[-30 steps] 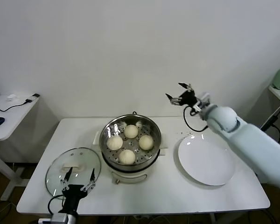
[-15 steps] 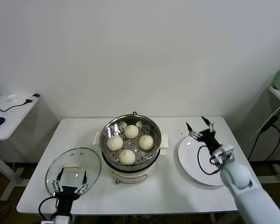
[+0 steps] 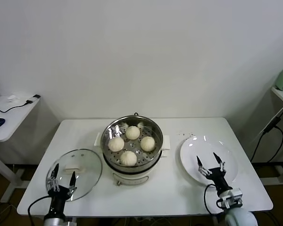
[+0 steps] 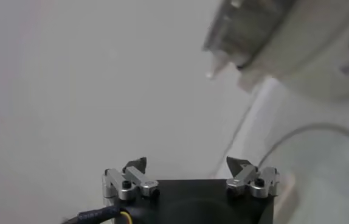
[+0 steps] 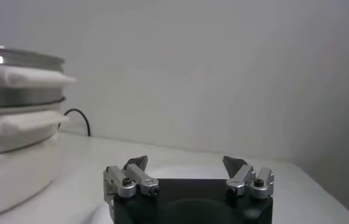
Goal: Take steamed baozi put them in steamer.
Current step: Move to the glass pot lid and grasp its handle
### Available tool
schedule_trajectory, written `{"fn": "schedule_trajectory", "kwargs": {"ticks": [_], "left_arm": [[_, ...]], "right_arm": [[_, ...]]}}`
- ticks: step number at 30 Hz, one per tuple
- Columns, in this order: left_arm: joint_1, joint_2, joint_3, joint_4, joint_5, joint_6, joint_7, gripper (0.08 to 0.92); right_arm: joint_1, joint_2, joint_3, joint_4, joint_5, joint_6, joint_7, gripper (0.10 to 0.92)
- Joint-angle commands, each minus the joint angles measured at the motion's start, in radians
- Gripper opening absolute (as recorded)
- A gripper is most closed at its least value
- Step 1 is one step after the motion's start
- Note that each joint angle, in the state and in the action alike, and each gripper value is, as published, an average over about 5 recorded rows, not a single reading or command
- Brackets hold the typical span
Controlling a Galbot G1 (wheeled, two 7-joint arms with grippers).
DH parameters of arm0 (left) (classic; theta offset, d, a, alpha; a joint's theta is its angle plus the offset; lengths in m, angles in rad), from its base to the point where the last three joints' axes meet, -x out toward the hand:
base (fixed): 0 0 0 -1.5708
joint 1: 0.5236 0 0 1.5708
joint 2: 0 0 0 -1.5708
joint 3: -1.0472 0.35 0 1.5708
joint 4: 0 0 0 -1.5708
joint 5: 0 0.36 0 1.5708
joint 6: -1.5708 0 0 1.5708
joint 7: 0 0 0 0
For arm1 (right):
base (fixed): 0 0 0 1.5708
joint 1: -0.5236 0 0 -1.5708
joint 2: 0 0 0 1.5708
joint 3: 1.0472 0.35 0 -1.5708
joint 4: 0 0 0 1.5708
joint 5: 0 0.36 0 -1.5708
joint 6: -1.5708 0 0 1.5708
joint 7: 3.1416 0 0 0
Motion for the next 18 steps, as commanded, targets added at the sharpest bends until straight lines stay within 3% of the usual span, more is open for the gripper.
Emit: {"fn": "schedule_trajectory", "kwargs": {"ticks": [1,18], "left_arm": [[-0.079,0.066,0.006,0.194,0.427,0.073,-0.114,0.823],[-0.233,0.089,0.028,0.352,0.41,0.111,-0.043,0.823]], "right_arm": [[-0.101,0.036,0.012,0.009,-0.015,0.019,0.046,0.823],[-0.126,0.032,0.031,0.095,-0.014,-0.023,0.071,0.822]]}}
